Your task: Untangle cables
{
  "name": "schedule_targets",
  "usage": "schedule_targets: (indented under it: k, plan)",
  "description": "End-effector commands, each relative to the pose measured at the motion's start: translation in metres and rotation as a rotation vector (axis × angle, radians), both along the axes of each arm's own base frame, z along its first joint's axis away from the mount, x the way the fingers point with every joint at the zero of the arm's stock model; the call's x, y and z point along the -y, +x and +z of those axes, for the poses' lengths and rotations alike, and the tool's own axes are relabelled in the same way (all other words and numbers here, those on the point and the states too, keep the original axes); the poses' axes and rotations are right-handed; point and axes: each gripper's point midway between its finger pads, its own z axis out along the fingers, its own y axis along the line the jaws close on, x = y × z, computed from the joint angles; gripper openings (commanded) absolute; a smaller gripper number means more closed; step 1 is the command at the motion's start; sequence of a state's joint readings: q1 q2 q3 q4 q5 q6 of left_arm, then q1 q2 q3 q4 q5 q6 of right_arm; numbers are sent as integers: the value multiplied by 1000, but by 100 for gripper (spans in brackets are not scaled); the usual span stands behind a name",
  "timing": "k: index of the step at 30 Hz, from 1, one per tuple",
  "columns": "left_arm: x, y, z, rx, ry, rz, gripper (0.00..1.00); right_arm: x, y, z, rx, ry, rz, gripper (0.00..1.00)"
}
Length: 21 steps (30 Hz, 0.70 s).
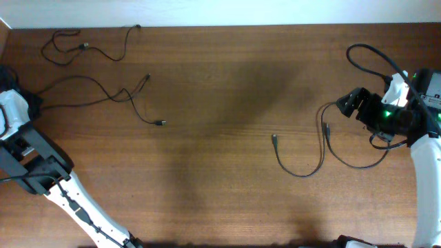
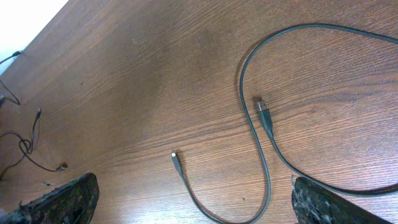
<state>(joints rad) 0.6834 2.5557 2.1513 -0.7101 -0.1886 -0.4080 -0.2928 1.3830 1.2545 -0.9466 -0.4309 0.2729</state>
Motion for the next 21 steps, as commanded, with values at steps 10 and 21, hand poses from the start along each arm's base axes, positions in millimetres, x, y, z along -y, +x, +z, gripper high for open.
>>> schedule_targets:
  k: [10, 21]
  plan:
    - [27, 35, -50, 111, -173, -262, 6, 0, 1, 1, 5, -15, 10, 98]
    - [24, 28, 80, 329, -267, -171, 67, 0, 1, 1, 5, -15, 10, 98]
